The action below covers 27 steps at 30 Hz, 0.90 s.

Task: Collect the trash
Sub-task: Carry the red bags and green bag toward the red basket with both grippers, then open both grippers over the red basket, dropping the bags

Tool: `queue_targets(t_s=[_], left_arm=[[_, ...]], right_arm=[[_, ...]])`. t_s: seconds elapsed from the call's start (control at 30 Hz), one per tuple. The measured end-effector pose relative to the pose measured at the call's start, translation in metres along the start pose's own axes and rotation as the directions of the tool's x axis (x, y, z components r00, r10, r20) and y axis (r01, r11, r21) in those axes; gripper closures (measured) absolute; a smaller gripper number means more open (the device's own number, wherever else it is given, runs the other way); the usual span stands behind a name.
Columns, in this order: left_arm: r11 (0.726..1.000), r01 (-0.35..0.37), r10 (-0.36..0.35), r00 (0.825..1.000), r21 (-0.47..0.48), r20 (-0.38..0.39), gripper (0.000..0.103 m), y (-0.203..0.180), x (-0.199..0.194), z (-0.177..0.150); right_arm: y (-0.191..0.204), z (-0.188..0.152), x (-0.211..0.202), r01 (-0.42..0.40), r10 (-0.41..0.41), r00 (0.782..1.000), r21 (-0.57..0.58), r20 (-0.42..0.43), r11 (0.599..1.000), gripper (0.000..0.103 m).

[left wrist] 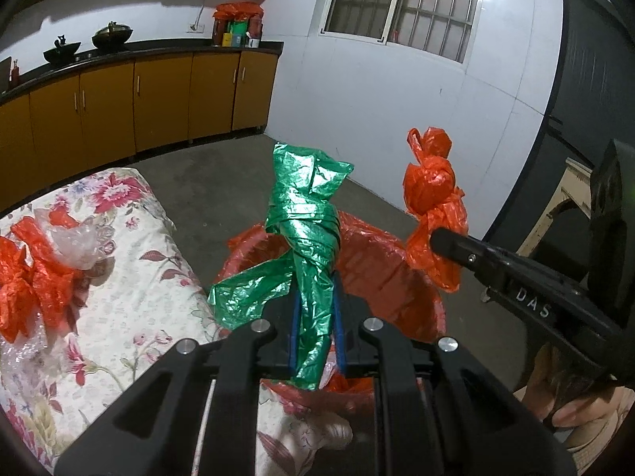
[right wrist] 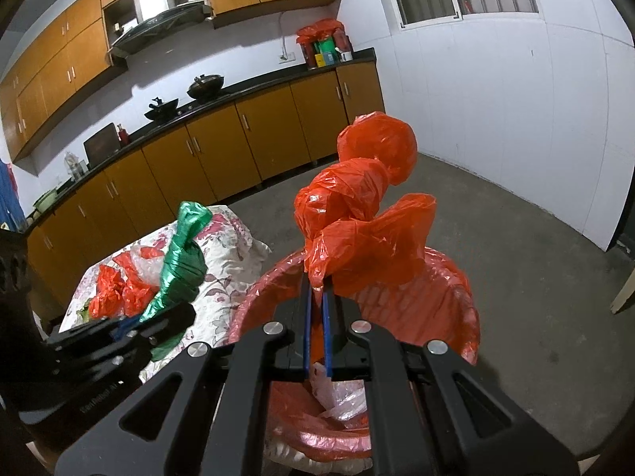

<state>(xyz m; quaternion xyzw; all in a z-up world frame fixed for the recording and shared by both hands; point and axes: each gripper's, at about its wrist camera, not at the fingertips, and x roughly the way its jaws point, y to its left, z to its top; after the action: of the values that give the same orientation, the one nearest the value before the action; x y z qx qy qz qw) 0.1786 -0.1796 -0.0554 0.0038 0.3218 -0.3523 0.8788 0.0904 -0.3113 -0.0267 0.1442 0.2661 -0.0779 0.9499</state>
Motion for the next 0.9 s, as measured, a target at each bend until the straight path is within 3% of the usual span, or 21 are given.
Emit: queue_targets(t_s=[0.07,0.17,0.33,0.5,0.73,0.9], left_arm=[[1.000,0.005,-0.006,1.000,-0.007,-0.007,0.072,0.001,0.005,-0.001],[1.000,0.006,-0.006,1.000,-0.017,-0.020,0.066,0.004,0.011,-0.004],[0.998,-0.050,0.049,0.998,-0.042,-0.030,0.064,0.023,0.005,-0.014],[0.983,-0.169,0.169,0.986,-0.072,-0.005,0.049,0.053,-0.024,-0.032],[0.929,-0.355,0.354,0.935,-0.103,-0.033,0.045,0.102,-0.071,-0.070],[0.881,-0.445,0.442,0.895,-0.160,-0.057,0.045,0.134,-0.102,-0.090]], right_arm=[[-0.001,0.000,0.003,0.000,0.000,1.000,-0.001,-0.002,1.000,0.092],[-0.005,-0.002,0.006,0.010,-0.010,1.000,0.008,-0.007,1.000,0.069],[-0.011,-0.005,-0.002,0.030,-0.030,1.000,0.025,0.000,0.999,0.065],[-0.003,-0.006,-0.005,0.026,-0.026,1.000,-0.003,-0.001,1.000,0.064],[0.031,-0.012,-0.001,-0.051,0.049,0.998,-0.052,-0.035,0.997,0.064],[0.065,-0.020,0.004,-0.109,0.102,0.992,-0.104,-0.070,0.989,0.064]])
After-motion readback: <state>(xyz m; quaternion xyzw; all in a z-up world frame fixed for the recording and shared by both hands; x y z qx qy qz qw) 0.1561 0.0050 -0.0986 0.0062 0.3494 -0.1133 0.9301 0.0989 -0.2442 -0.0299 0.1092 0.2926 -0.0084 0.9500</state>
